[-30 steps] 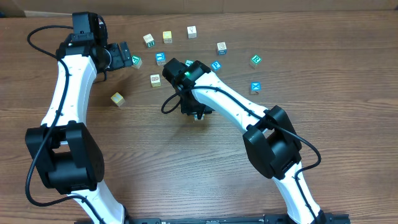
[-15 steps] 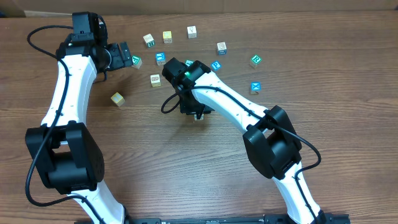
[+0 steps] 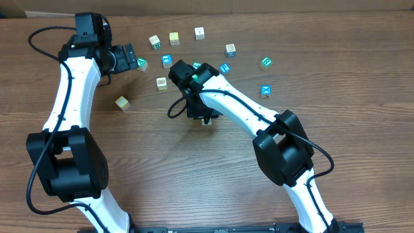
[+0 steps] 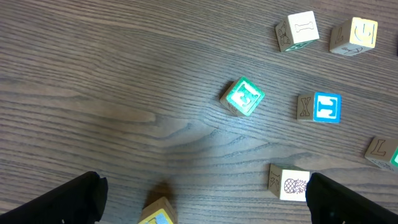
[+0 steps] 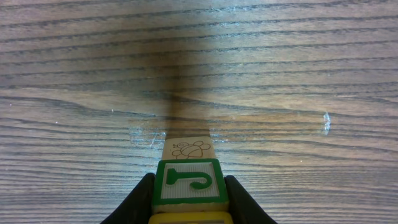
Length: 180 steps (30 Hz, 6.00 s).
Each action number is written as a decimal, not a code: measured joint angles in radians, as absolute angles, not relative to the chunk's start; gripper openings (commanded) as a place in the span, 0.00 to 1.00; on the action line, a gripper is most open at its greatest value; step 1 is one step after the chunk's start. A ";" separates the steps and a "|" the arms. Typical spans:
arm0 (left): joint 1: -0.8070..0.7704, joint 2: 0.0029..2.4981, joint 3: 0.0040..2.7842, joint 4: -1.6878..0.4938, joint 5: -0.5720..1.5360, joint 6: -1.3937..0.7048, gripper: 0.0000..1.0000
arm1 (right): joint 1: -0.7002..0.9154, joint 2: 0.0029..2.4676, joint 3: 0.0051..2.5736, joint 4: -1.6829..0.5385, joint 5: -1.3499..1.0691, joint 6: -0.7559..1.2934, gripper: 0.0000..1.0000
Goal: Form a tower
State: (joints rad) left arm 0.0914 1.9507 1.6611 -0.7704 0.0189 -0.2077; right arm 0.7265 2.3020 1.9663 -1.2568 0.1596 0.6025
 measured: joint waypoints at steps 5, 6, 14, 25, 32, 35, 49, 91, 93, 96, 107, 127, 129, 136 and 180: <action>0.091 1.951 1.661 -0.770 0.019 -0.208 1.00 | 0.726 2.302 1.966 -1.263 0.160 0.572 0.27; 0.091 1.951 1.661 -0.770 0.019 -0.208 0.99 | 0.727 2.302 1.966 -1.267 0.160 0.567 0.27; 0.091 1.951 1.661 -0.770 0.019 -0.208 1.00 | 0.727 2.302 1.966 -1.273 0.157 0.542 0.42; 0.091 1.951 1.661 -0.770 0.019 -0.208 1.00 | 0.727 2.302 1.966 -1.301 0.155 0.539 0.72; 0.091 1.951 1.661 -0.770 0.019 -0.208 0.99 | 0.726 2.302 1.940 -1.263 0.145 0.540 0.62; 0.091 1.951 1.661 -0.770 0.019 -0.208 1.00 | 0.726 2.302 1.934 -1.263 0.142 0.538 0.57; 0.091 1.951 1.661 -0.770 0.019 -0.208 0.99 | 0.726 2.302 1.922 -1.239 0.138 0.538 0.53; 0.091 1.951 1.661 -0.770 0.019 -0.208 1.00 | 0.726 2.302 1.878 -1.140 0.092 0.546 0.28; 0.091 1.951 1.661 -0.770 0.019 -0.208 1.00 | 0.727 2.302 1.878 -1.140 0.092 0.546 0.38; 0.091 1.951 1.661 -0.770 0.019 -0.208 1.00 | 0.726 2.302 1.878 -1.138 0.089 0.549 0.43; 0.091 1.951 1.661 -0.770 0.019 -0.208 1.00 | 0.727 2.302 1.878 -1.138 0.086 0.545 0.50; 0.091 1.951 1.661 -0.770 0.019 -0.208 1.00 | 0.727 2.302 1.878 -1.127 0.085 0.489 1.00; 0.091 1.951 1.661 -0.770 0.019 -0.208 0.99 | 0.726 2.302 1.878 -1.125 0.086 0.489 1.00; 0.091 1.951 1.661 -0.770 0.019 -0.208 1.00 | 0.726 2.302 1.884 -1.134 0.085 0.489 1.00; 0.091 1.951 1.661 -0.770 0.019 -0.208 1.00 | 0.532 1.962 2.441 -1.695 -0.062 0.392 0.04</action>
